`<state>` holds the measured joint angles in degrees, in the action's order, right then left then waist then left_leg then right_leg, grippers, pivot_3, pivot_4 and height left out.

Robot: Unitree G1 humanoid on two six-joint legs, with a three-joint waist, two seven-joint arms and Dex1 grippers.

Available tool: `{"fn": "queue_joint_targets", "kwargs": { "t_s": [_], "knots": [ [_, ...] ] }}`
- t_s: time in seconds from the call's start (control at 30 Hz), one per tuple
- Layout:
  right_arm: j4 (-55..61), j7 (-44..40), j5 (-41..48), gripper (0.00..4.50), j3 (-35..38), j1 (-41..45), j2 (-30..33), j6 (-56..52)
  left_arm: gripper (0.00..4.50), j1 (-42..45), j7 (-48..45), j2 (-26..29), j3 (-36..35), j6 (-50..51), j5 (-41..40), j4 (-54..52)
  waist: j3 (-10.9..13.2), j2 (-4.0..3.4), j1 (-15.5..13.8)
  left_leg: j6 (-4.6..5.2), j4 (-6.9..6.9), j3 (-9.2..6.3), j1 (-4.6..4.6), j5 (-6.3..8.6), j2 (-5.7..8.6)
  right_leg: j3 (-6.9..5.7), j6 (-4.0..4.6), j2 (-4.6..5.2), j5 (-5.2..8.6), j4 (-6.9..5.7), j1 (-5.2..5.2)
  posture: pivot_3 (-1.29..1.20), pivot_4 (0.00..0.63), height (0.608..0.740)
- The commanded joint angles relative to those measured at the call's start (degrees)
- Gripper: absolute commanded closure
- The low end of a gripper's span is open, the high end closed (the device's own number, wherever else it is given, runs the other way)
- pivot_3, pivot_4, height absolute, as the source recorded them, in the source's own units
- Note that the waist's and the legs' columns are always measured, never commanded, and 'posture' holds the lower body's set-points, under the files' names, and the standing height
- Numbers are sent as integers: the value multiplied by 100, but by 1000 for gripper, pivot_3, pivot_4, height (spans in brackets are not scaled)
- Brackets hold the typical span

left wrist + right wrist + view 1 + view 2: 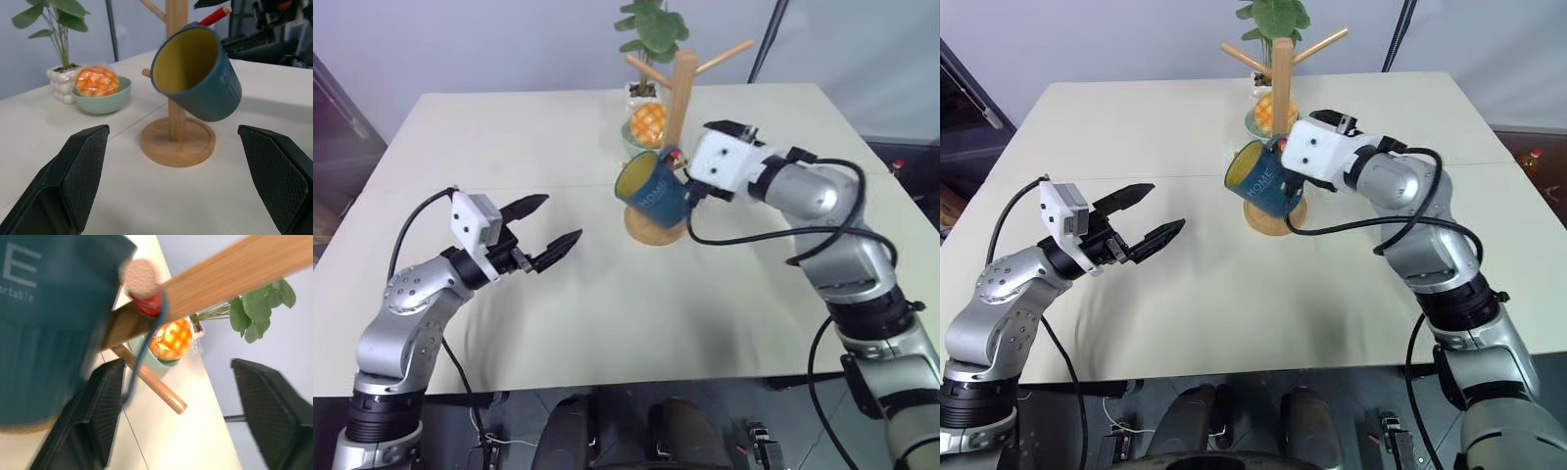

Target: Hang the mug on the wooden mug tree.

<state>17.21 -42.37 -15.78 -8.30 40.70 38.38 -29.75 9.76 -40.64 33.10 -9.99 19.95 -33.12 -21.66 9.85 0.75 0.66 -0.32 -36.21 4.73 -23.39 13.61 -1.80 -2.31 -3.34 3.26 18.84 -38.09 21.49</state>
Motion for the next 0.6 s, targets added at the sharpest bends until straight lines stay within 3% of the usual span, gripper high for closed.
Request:
{"fn": "queue_joint_targets", "kwargs": {
  "t_s": [0.03, 0.23, 0.43, 0.6],
  "knots": [
    [80, -14, 1043, 1043, 1336, -457, -181, 108, 0, -63, 266, -60, -233, 18, 64, 67, -1, 4, -3, 1, 0, 0, 0, 0, 1, 0, 0, 0, 0, 1, -1, 0, 150, 740],
    [-773, 447, 2339, 1043, 2888, -1576, -942, 371, 0, -225, 1199, -531, -631, -279, 472, 903, -4, 7, 23, 6, -2, 0, 10, 3, 0, -1, -1, 0, -1, -1, -11, 0, 150, 740],
    [-1579, 835, 2591, 1043, 2949, -2484, -1612, 1409, 0, -511, 1990, -884, -819, -811, 1195, 1713, -4, 5, 43, 5, 2, 4, 11, 2, -1, 1, -1, -3, -1, -7, -4, 0, 150, 740],
    [-1869, 881, 2817, 1043, 2806, -2593, -1761, 1686, 0, -653, 2120, -959, -841, -1044, 1387, 1862, -4, 5, 30, 5, -3, 5, 7, 2, -1, 2, -4, -1, -2, -8, -3, 0, 150, 740]
  ]
}}
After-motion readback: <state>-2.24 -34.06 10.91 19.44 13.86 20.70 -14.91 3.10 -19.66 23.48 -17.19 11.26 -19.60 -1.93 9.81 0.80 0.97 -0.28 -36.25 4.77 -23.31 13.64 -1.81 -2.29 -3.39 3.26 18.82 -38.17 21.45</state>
